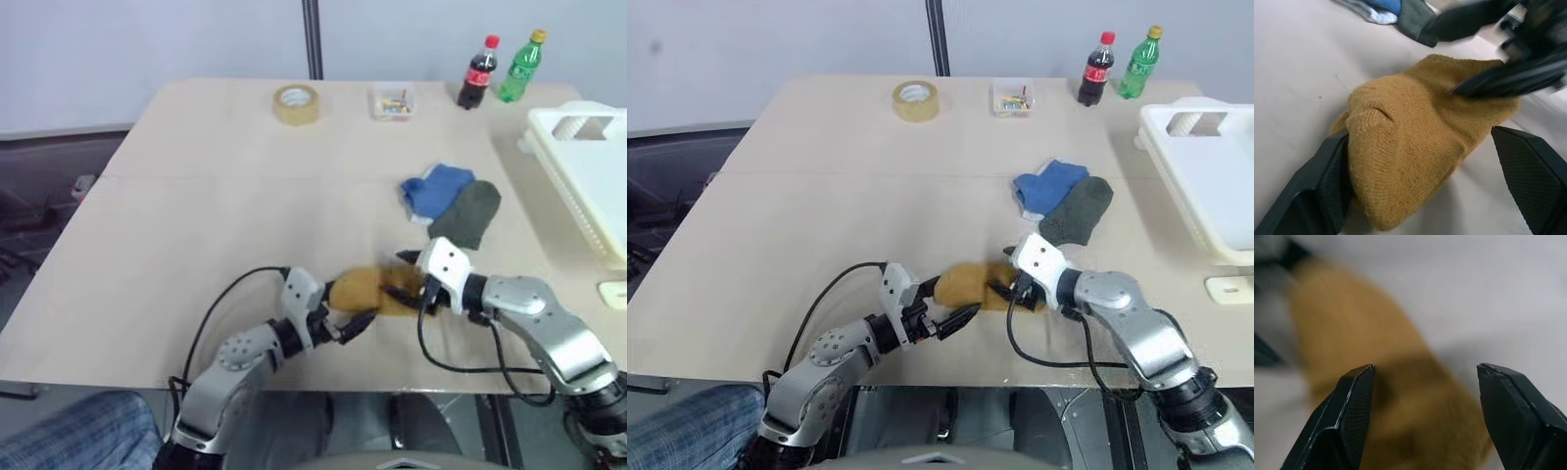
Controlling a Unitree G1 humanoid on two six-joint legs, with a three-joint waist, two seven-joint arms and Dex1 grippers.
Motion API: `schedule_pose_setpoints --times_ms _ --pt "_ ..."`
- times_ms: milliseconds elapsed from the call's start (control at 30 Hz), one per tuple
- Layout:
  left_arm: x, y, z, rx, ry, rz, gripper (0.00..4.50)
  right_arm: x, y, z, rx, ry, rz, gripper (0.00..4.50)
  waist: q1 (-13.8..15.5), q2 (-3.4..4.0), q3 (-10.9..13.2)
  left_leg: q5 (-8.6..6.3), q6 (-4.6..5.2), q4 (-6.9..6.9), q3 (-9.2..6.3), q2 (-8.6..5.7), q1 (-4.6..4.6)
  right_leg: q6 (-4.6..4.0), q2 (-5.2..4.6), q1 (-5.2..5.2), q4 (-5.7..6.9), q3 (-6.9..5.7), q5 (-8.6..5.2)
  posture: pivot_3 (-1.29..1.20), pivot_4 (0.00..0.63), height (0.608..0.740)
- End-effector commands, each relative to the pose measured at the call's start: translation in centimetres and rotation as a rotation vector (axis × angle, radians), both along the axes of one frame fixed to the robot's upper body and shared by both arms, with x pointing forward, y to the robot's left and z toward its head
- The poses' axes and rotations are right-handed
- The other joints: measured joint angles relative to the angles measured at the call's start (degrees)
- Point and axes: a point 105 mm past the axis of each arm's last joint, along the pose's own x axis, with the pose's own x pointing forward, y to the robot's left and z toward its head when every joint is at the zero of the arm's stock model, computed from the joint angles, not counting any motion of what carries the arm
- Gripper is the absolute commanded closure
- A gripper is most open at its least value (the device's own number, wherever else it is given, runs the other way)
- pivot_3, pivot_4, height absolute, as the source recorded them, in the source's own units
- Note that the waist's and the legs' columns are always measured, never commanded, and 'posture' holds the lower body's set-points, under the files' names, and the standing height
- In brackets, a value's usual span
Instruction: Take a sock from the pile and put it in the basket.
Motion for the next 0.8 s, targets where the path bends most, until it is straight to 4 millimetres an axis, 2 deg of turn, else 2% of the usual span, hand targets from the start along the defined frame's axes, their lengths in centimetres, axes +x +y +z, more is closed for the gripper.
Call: schedule_pose_setpoints --times_ms 33,167,367,467,533,667,800 --pt "-0.8 -0.2 0.6 -0.036 -0.012 -0.063 0.05 0.0 -0.4 -0.3 -0.049 -0.050 0.025 1.05 0.01 0.00 0.00 0.00 0.00 0.00 0.00 0.00 0.00 0.00 0.00 0.00 0.00 0.00 0.00 0.00 0.150 0.738" --pt "-0.5 1.3 1.4 -0.058 -0.023 -0.056 0.05 0.3 -1.4 -1.6 -0.124 -0.059 0.012 1.05 0.03 -0.01 -0.01 0.00 0.00 0.00 -0.01 0.01 0.00 0.00 -0.01 0.01 -0.02 0.00 0.00 0.00 0.150 0.738" --pt "-0.3 3.4 3.7 -0.210 0.024 -0.050 0.05 0.6 -1.2 -1.9 -0.121 -0.070 0.001 1.05 -0.05 -0.04 -0.05 0.00 0.00 0.02 -0.05 0.03 0.16 0.00 -0.02 0.18 -0.01 -0.03 0.00 0.00 0.150 0.738" --pt "-0.1 4.3 3.1 -0.236 0.118 -0.038 0.05 0.6 -1.3 -2.1 -0.125 -0.072 -0.011 1.05 -0.07 -0.06 -0.07 0.00 0.00 0.02 -0.05 0.03 0.17 0.00 -0.02 0.18 0.00 -0.03 0.00 0.00 0.150 0.738" --pt "0.5 4.6 1.5 -0.163 0.169 0.001 0.05 0.6 -1.3 -2.3 -0.126 -0.073 -0.017 1.05 -0.07 -0.09 -0.11 0.00 0.00 0.02 -0.05 0.03 0.20 0.00 -0.01 0.19 0.01 -0.03 0.00 0.00 0.150 0.738" --pt "1.3 3.9 -0.1 -0.193 0.336 0.038 0.05 0.6 -1.2 -2.5 -0.129 -0.074 -0.026 1.05 -0.02 -0.25 -0.25 0.00 0.00 0.02 -0.05 0.02 0.33 0.00 0.02 0.24 0.02 -0.02 0.00 0.00 0.150 0.738" --pt "0.1 2.8 -0.9 -0.254 0.549 -0.069 0.05 0.7 -1.2 -2.4 -0.129 -0.081 -0.033 1.05 -0.08 -0.34 -0.54 0.00 0.00 0.03 -0.04 0.02 0.37 0.00 0.02 0.25 0.05 0.00 0.00 0.00 0.150 0.738"
